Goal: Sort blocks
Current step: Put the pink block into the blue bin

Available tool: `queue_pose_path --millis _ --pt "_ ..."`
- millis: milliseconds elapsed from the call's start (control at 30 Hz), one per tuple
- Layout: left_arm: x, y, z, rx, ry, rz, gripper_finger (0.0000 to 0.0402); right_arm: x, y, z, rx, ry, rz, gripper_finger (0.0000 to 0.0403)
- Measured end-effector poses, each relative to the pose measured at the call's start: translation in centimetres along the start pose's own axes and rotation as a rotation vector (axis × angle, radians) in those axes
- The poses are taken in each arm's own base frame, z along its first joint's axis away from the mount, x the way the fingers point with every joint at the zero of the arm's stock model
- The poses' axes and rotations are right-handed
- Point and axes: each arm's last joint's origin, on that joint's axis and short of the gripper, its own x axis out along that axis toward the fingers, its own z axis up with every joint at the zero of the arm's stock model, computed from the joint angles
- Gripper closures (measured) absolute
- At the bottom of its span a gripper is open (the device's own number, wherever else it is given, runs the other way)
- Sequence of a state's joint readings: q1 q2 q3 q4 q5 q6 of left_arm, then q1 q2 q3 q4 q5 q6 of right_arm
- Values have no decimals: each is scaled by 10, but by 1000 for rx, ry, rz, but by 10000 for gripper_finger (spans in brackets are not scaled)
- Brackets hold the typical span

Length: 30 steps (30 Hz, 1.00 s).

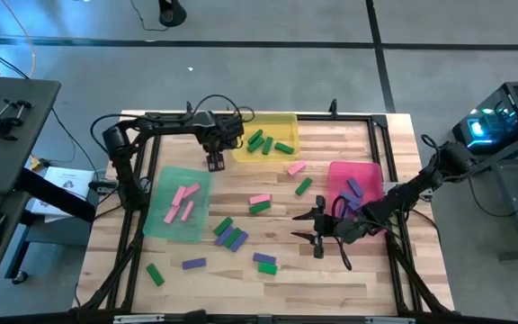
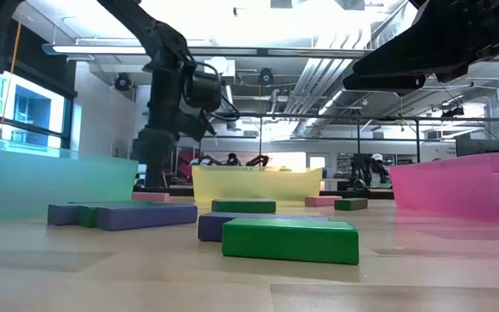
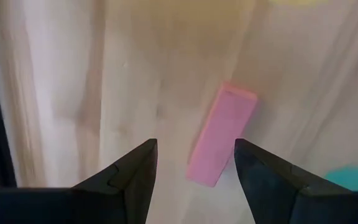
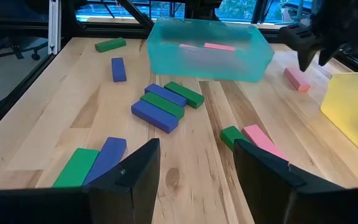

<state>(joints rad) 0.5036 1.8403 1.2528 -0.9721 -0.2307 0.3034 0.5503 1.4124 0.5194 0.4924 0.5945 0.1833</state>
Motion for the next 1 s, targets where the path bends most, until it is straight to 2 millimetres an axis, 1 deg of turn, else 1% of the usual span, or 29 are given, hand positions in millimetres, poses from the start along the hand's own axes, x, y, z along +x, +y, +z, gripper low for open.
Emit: queue_pose_path --millis 100,200,300,433,633,733,900,933,1000 --pt "-2 -1 -1 71 -13 -21 199 0 0 0 0 0 0 214" --pt "7 -4 -4 129 -6 -29 199 0 0 0 2 0 0 214" --pt "16 -7 -4 127 -41 -19 199 0 0 0 2 1 0 214" --pt "33 -12 -11 144 -51 -28 199 0 0 0 0 1 0 214" --pt "38 -15 -14 135 -76 -37 205 0 0 0 0 1 0 214" --pt "37 -15 -14 133 -78 -32 235 0 0 0 0 1 0 214" --pt "36 -15 -15 133 -66 -12 339 0 0 0 0 1 0 214" --pt "34 -15 -16 125 -57 -6 353 0 0 0 0 1 0 214" --pt "31 -13 -18 108 -8 20 355 0 0 0 0 0 0 214"
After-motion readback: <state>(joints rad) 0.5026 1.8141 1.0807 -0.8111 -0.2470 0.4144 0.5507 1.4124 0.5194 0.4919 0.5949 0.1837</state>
